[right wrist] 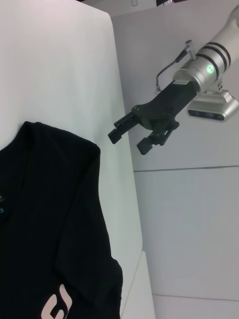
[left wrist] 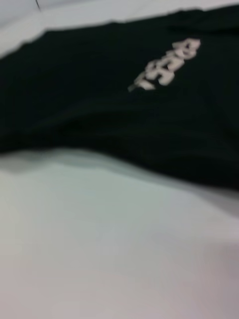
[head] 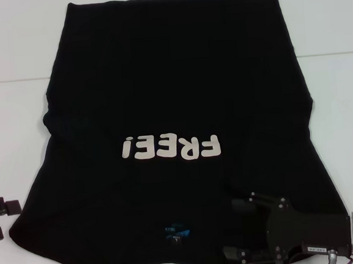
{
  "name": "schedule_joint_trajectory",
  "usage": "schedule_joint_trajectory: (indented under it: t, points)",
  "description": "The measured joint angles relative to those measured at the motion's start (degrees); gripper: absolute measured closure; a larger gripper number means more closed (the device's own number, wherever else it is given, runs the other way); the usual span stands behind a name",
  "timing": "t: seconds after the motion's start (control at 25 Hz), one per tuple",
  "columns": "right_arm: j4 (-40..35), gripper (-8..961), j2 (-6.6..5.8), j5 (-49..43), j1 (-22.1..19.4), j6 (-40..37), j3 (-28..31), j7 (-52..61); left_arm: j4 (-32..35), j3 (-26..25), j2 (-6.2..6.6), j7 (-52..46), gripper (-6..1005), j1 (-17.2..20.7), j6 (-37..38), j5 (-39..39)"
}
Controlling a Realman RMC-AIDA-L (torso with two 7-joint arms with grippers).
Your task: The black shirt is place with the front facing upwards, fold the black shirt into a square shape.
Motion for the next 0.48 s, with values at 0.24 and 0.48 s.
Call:
schedule_joint_trajectory:
  t: [0.24, 0.48]
  points:
    - [0.06, 10, -0.04, 0.0, -0.16, 0.2, 0.04, -0.45, -0.39, 0.46, -0.08, -0.31, 127, -2.61, -2.57, 5.35]
    - [0.1, 10, -0.06, 0.0, -0.2, 0.3, 0.06, -0.51, -0.65, 1.83, 0.04, 0.31, 137, -3.15, -5.31, 5.98]
